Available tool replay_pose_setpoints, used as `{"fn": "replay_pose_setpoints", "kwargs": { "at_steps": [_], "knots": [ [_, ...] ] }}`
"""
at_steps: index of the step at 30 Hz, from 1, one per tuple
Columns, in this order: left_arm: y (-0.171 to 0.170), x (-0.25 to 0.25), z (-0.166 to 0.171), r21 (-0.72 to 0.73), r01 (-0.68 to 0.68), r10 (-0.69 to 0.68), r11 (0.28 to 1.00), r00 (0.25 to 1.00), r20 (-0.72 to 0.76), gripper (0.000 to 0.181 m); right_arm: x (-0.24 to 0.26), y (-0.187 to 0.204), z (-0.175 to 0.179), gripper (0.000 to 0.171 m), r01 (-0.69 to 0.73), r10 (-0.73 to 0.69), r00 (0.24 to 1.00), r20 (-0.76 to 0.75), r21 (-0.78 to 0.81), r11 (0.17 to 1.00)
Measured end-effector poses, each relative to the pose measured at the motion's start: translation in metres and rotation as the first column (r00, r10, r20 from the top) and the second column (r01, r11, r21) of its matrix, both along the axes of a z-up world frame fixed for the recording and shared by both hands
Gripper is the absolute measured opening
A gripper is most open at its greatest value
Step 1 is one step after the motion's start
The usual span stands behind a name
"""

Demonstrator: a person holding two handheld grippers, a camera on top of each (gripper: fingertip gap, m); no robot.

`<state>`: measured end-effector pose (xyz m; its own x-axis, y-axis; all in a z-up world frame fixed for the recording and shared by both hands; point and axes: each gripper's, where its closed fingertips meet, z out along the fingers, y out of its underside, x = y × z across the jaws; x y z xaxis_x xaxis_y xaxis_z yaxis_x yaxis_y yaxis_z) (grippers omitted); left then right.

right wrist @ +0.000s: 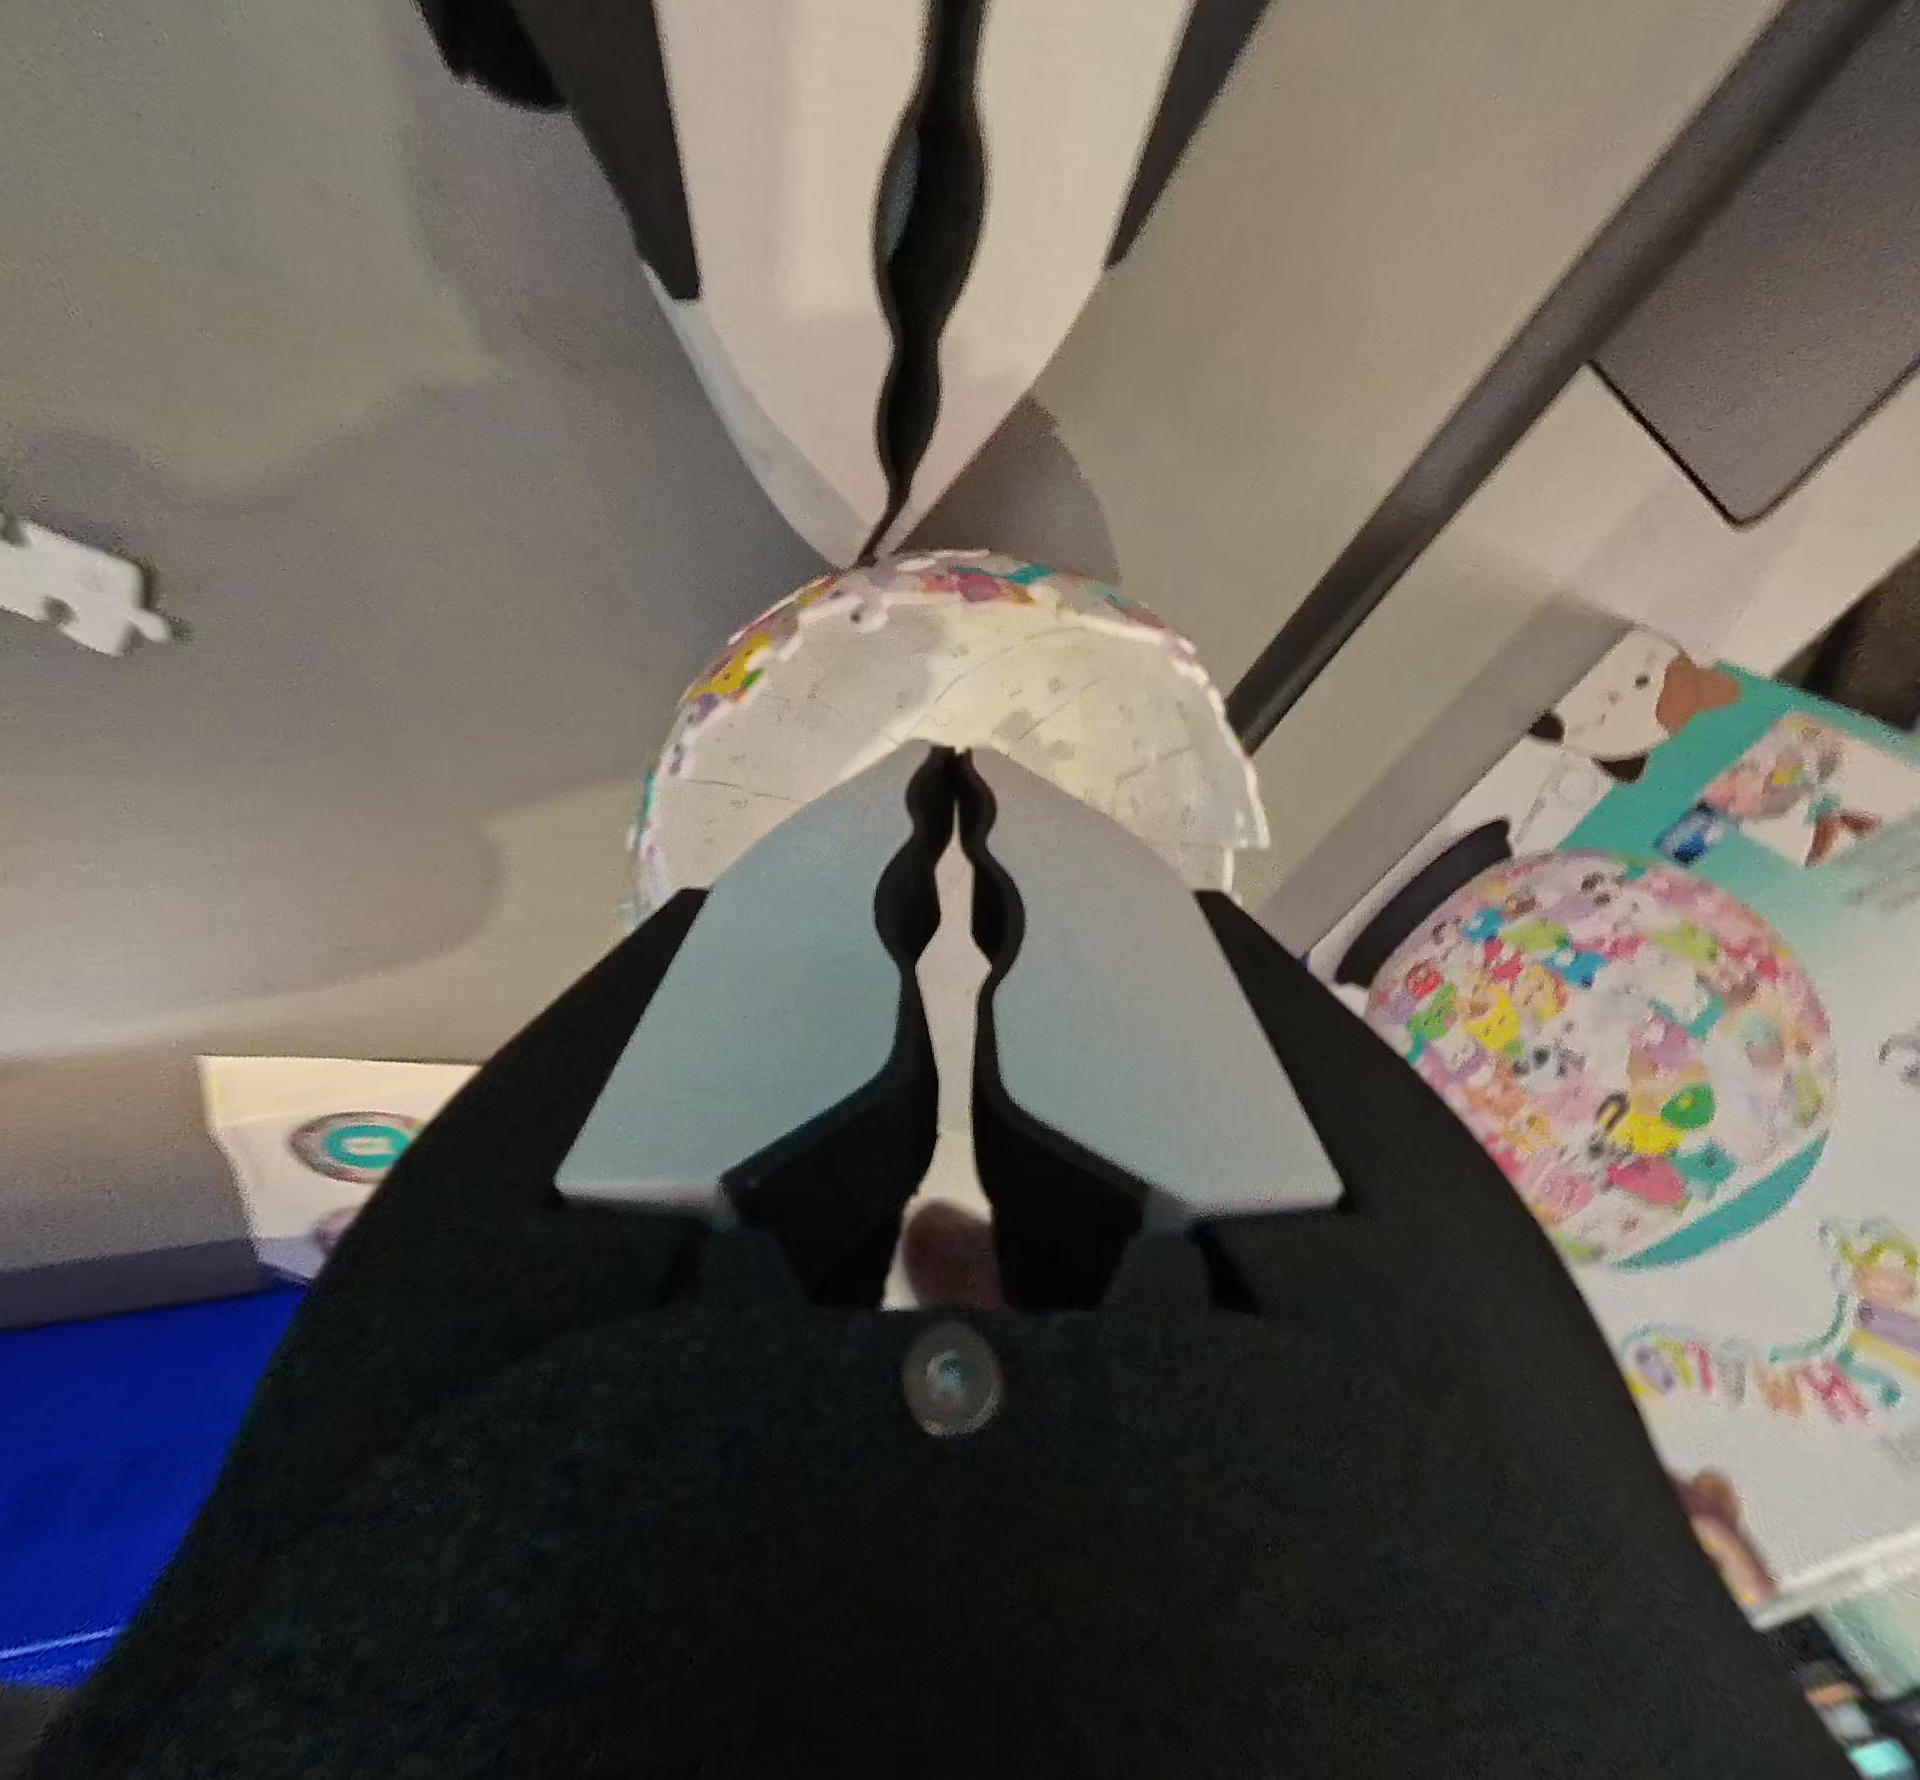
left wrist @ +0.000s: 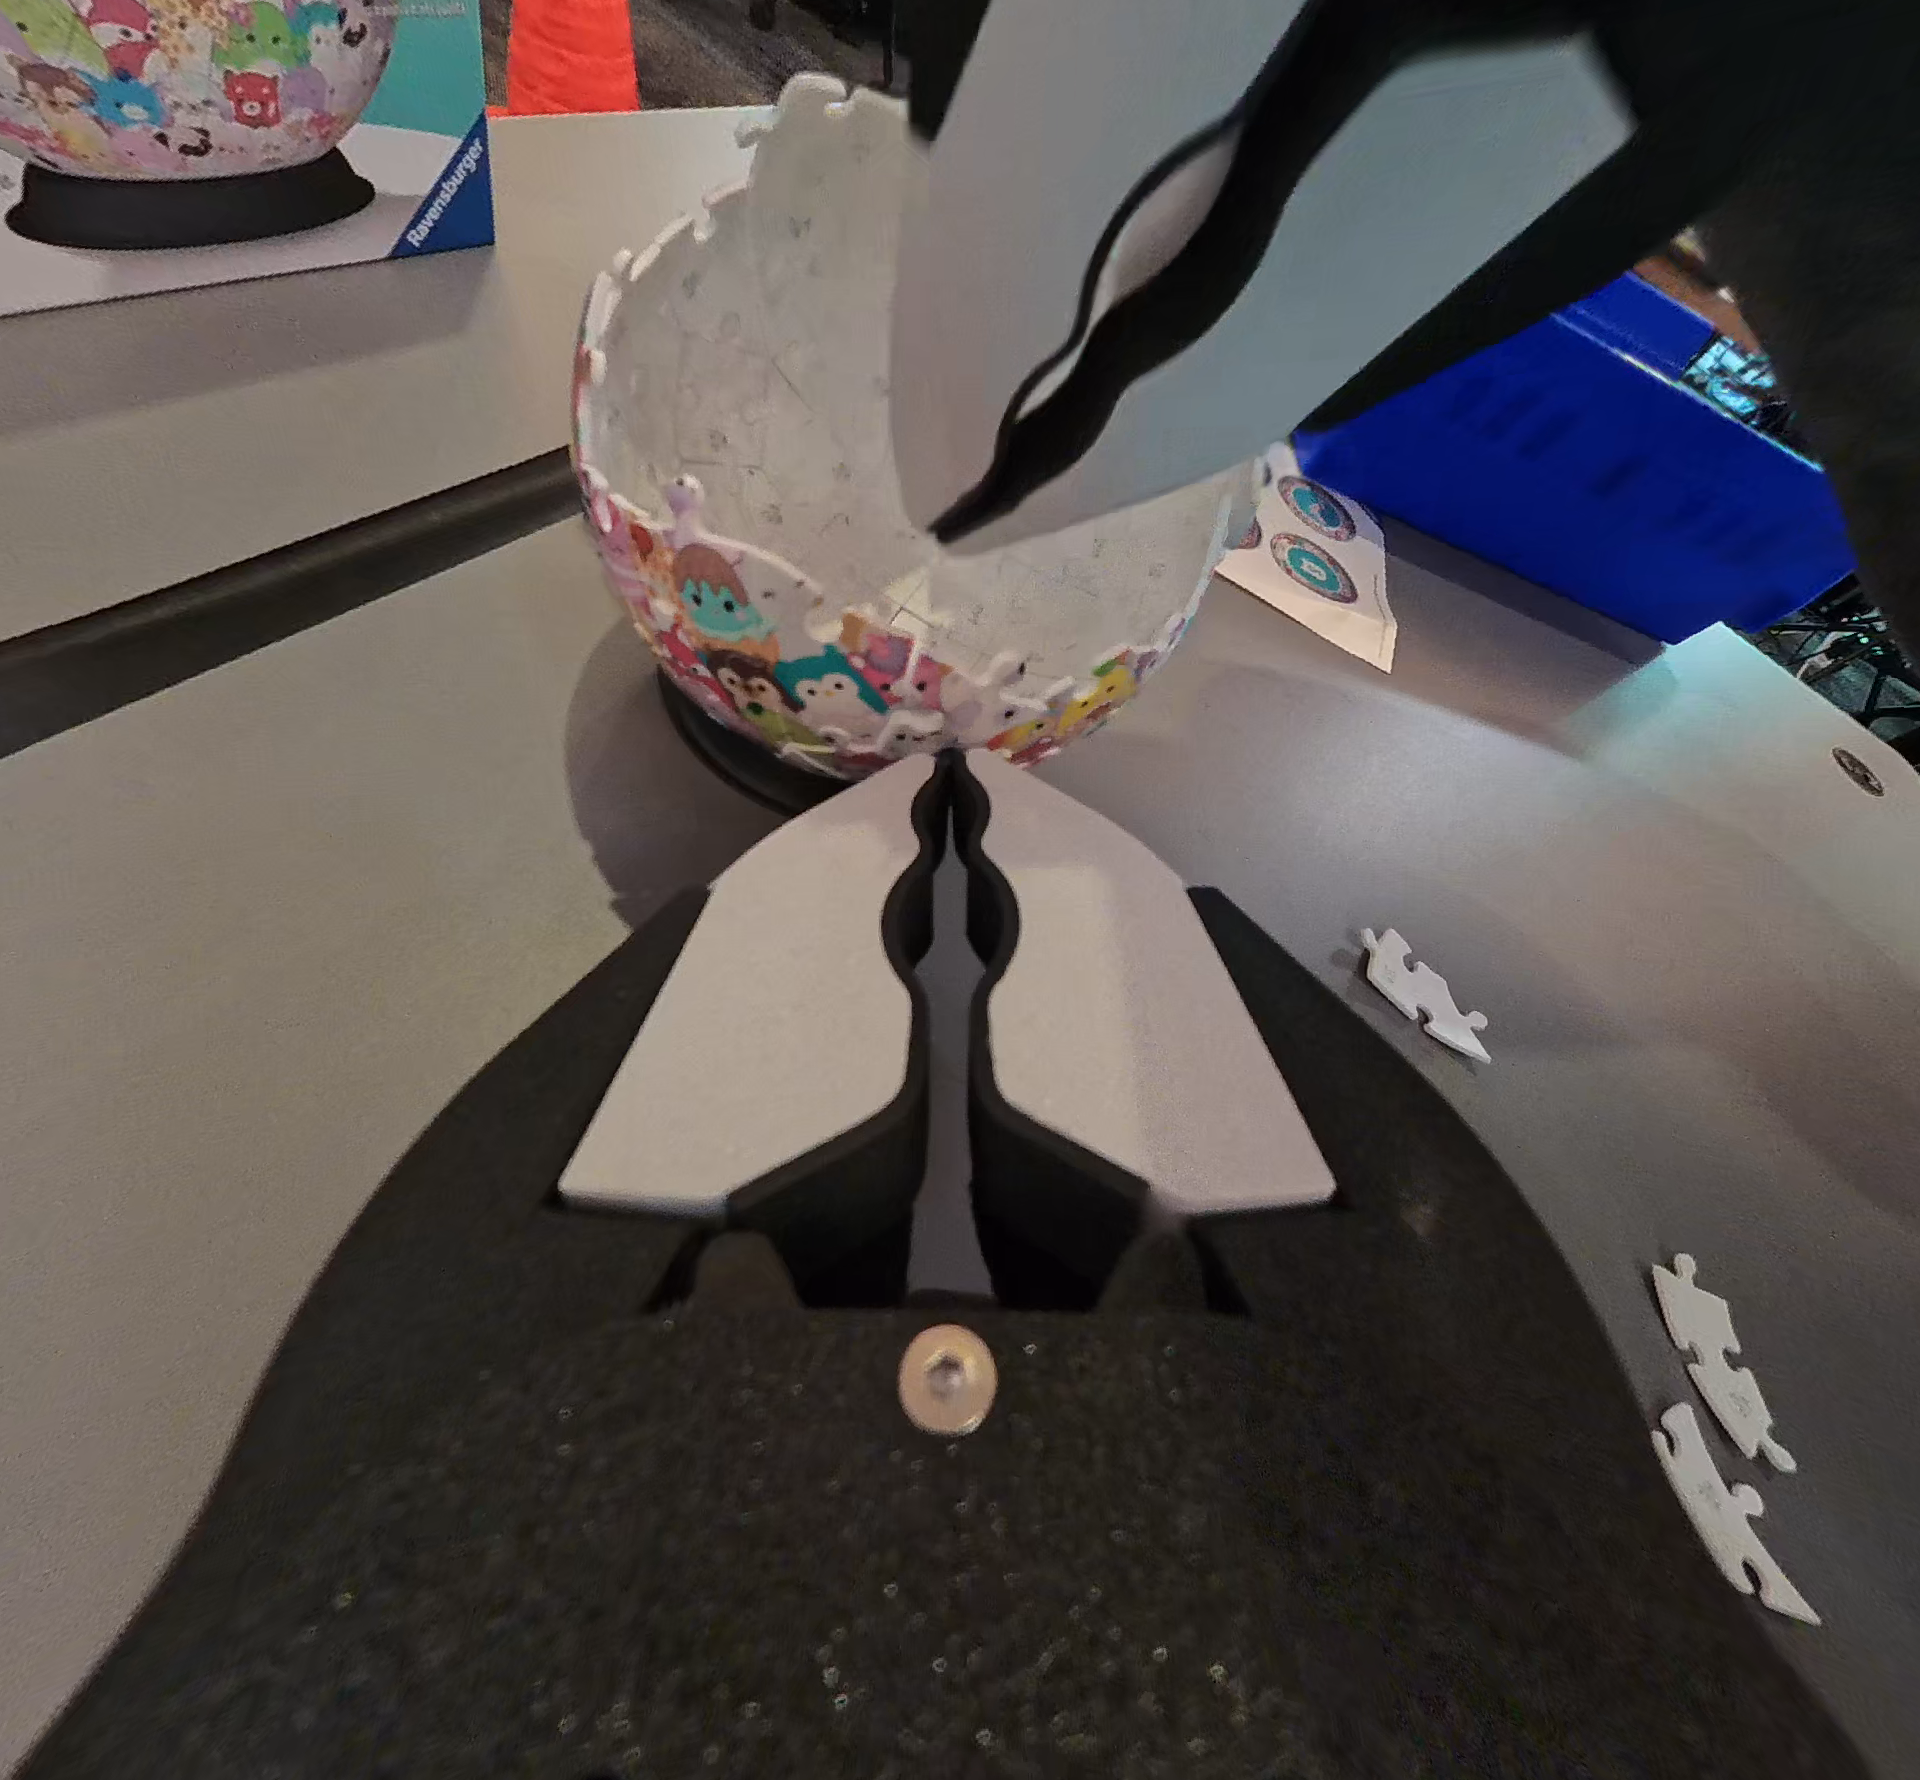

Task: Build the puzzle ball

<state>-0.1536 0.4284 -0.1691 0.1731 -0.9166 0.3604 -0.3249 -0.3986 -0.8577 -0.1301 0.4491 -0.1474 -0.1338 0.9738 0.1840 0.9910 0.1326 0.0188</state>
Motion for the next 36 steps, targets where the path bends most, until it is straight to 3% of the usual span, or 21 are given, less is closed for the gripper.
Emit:
{"fn": "replay_pose_setpoints", "kwargs": {
  "at_steps": [4, 6, 7, 12, 22, 36],
  "knots": [
    [-0.001, 0.000, 0.000, 0.002, 0.004, -0.004, 1.000, 1.000, -0.002, 0.000, 0.004, 0.003, 0.027, 0.000, 0.327, -0.326, 0.945, -0.028, 0.126, 0.937],
    [-0.001, 0.001, -0.001, 0.002, 0.008, -0.008, 1.000, 1.000, -0.006, 0.000, -0.008, -0.015, 0.027, 0.010, 0.462, -0.456, 0.885, -0.094, 0.049, 0.886],
    [-0.002, 0.001, -0.001, 0.004, 0.010, -0.010, 1.000, 1.000, -0.006, 0.000, -0.009, -0.017, 0.027, 0.025, 0.514, -0.505, 0.856, -0.111, 0.075, 0.855],
    [-0.004, 0.001, -0.001, 0.014, 0.019, -0.019, 1.000, 1.000, -0.012, 0.000, -0.024, -0.021, 0.020, 0.021, 0.682, -0.659, 0.722, -0.211, 0.055, 0.730],
    [-0.003, 0.001, -0.001, -0.010, 0.024, -0.024, 1.000, 1.000, 0.001, 0.000, -0.026, -0.010, -0.001, 0.025, 0.737, -0.729, 0.670, -0.144, 0.007, 0.676],
    [-0.003, 0.001, 0.000, -0.032, 0.032, -0.031, 0.999, 0.999, 0.009, 0.000, -0.024, -0.007, -0.008, 0.008, 0.762, -0.756, 0.638, -0.148, -0.021, 0.647]
  ]
}}
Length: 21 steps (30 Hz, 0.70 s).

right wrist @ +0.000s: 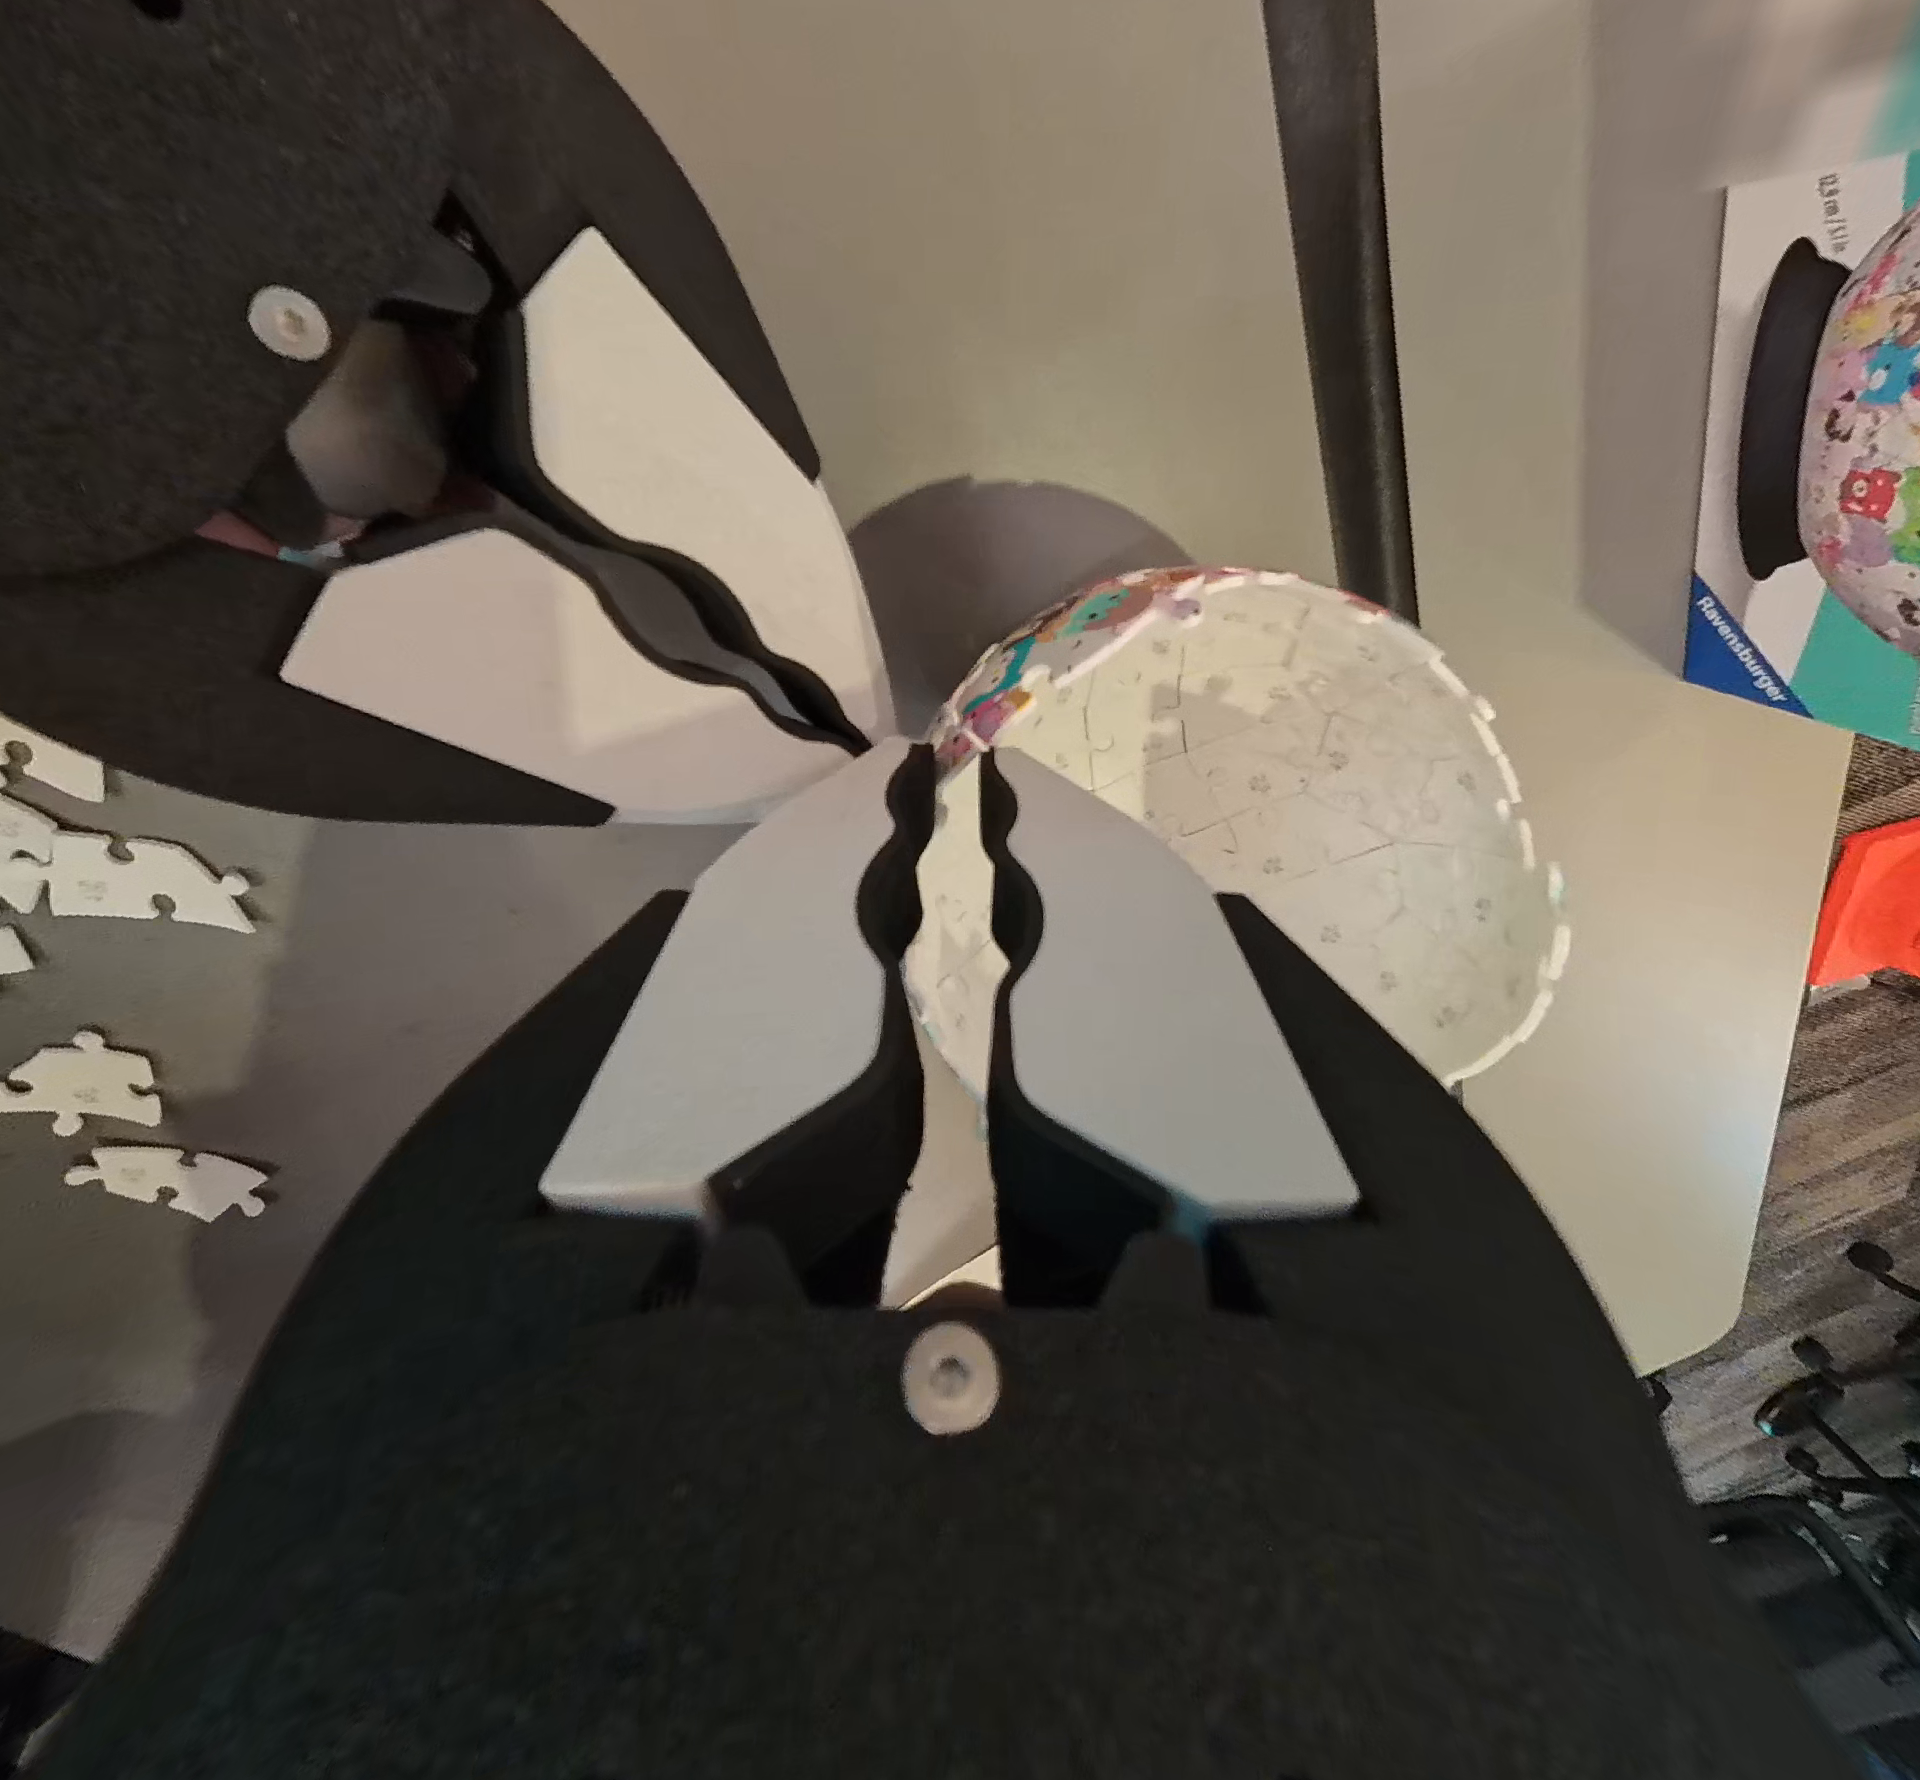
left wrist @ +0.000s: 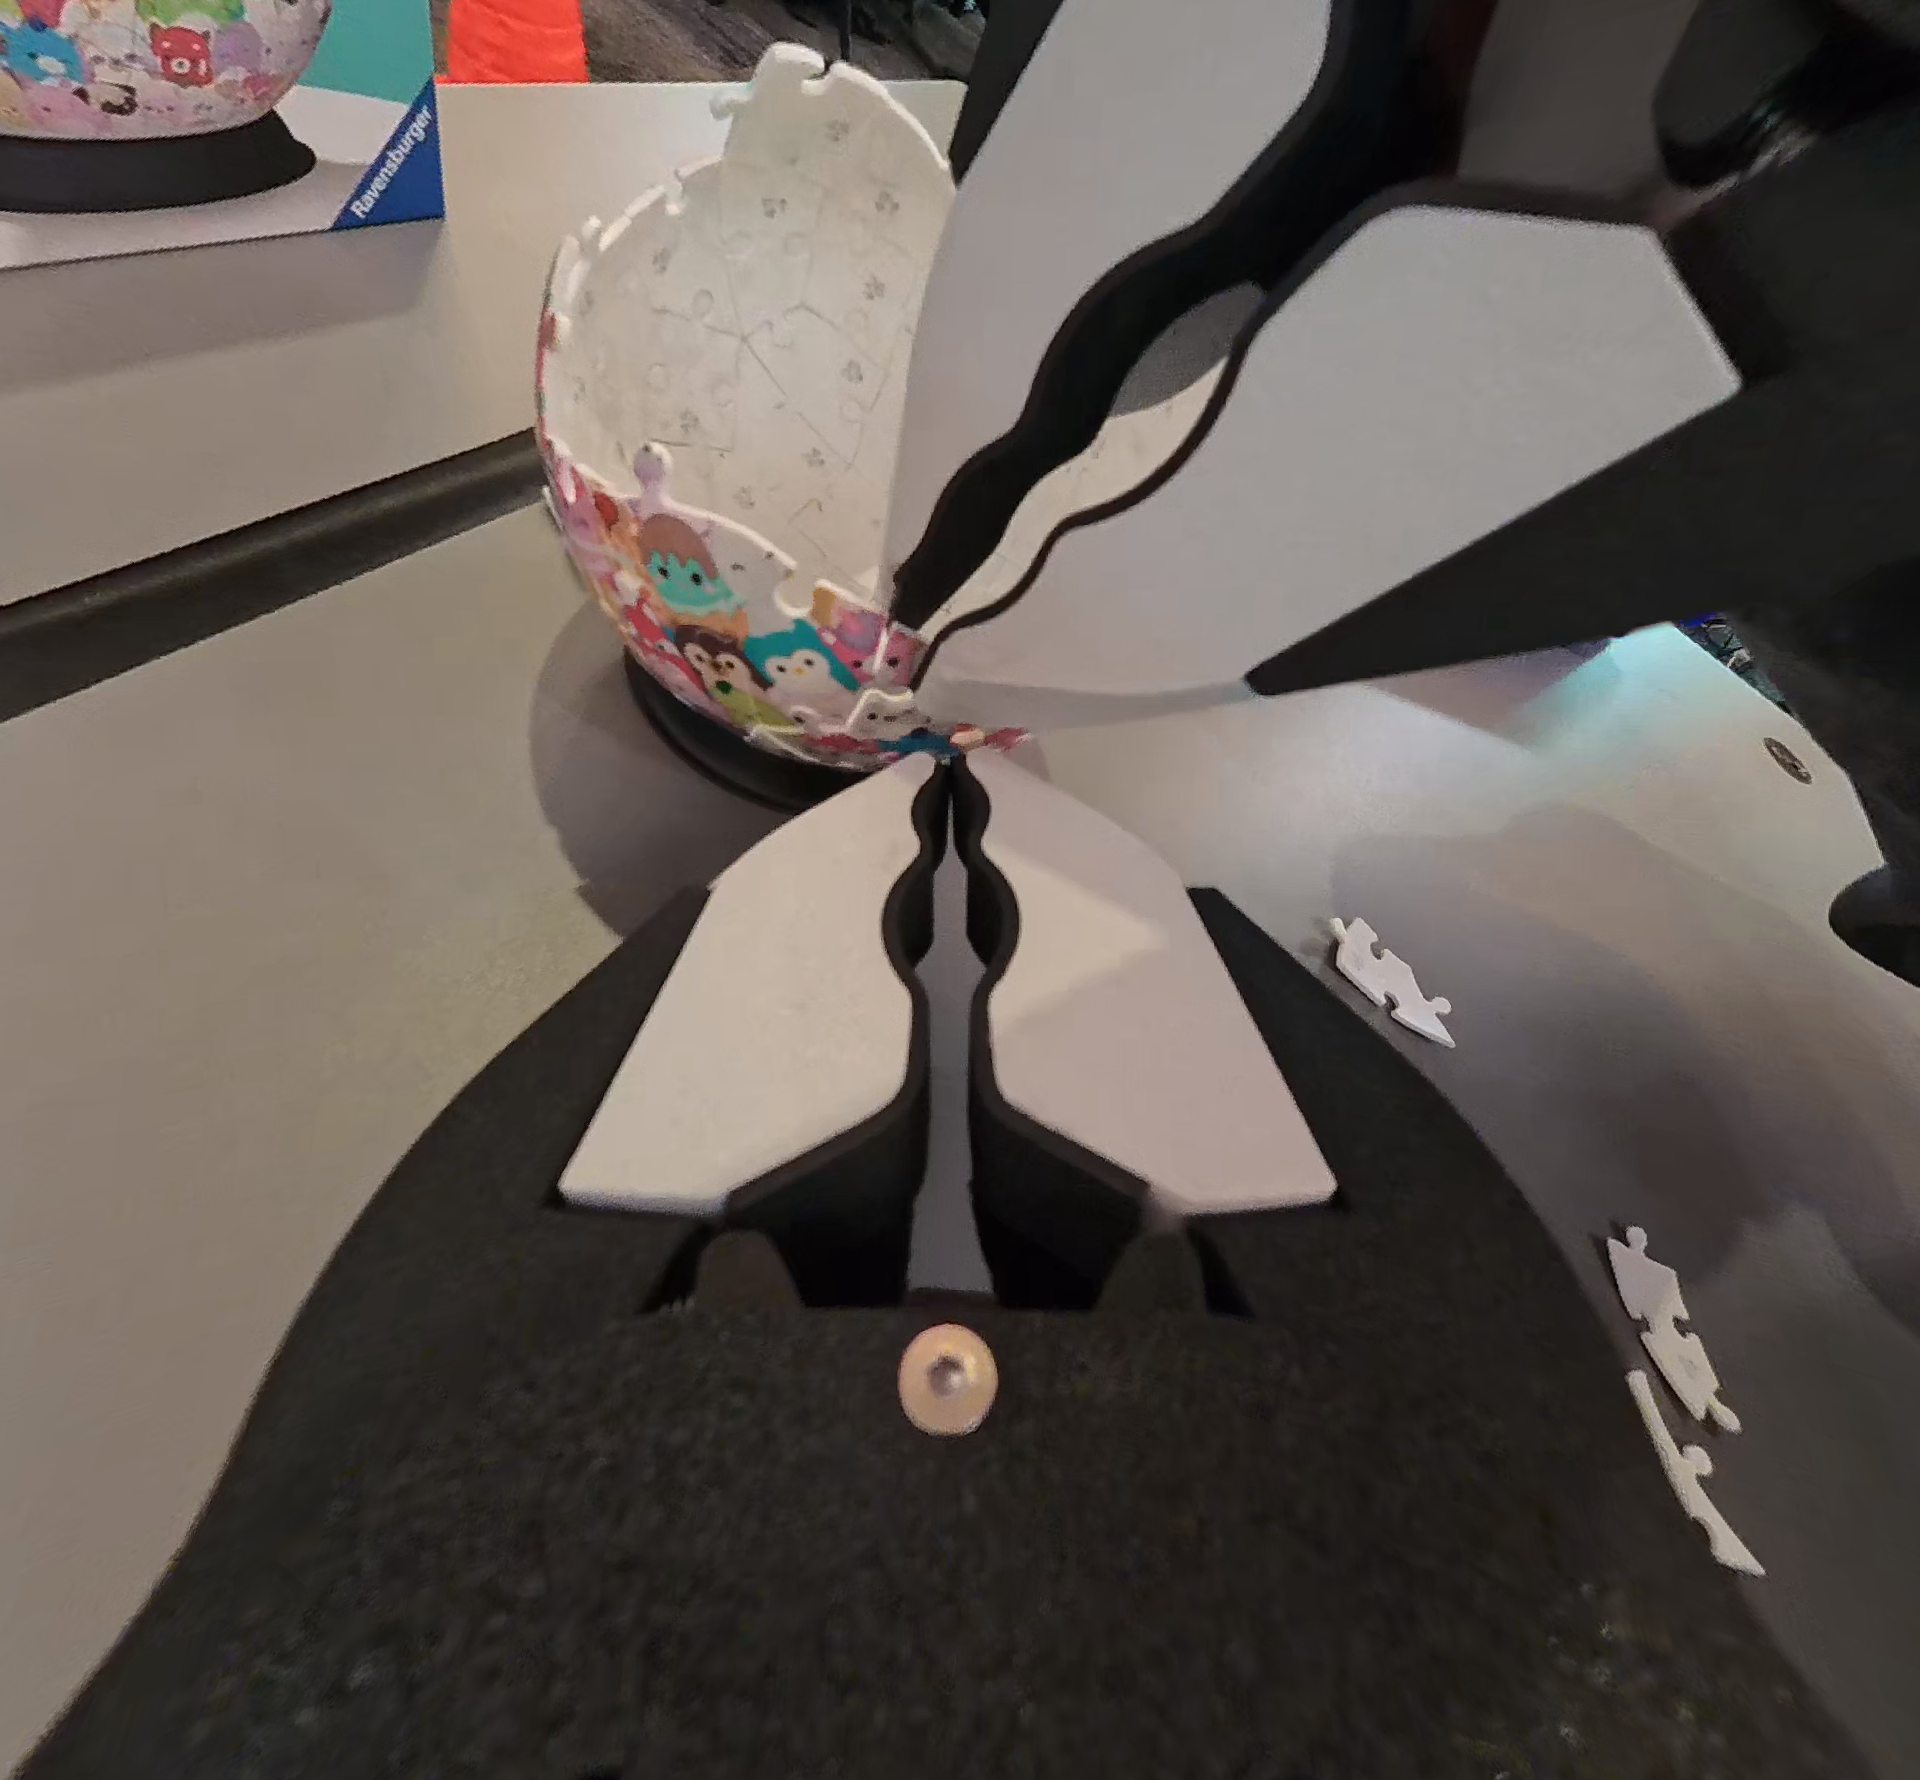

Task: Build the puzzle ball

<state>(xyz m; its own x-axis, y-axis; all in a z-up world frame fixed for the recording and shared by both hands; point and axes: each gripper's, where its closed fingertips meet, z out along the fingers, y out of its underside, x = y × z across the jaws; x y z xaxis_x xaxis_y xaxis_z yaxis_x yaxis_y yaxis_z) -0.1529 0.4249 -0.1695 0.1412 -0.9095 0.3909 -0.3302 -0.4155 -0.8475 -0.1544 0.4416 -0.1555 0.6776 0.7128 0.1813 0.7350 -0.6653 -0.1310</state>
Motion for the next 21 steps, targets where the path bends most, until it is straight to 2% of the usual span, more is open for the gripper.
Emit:
{"fn": "replay_pose_setpoints", "kwargs": {
  "at_steps": [11, 21],
  "knots": [
    [0.001, 0.000, 0.000, -0.027, 0.004, -0.003, 1.000, 1.000, 0.006, 0.000, 0.006, -0.004, -0.001, 0.005, 0.017, -0.019, 0.999, -0.042, -0.030, 0.999],
    [-0.001, 0.001, -0.002, -0.022, 0.014, -0.014, 1.000, 1.000, -0.006, 0.000, 0.011, -0.003, 0.002, 0.013, 0.029, -0.029, 0.999, -0.029, -0.015, 0.999]
  ]
}}
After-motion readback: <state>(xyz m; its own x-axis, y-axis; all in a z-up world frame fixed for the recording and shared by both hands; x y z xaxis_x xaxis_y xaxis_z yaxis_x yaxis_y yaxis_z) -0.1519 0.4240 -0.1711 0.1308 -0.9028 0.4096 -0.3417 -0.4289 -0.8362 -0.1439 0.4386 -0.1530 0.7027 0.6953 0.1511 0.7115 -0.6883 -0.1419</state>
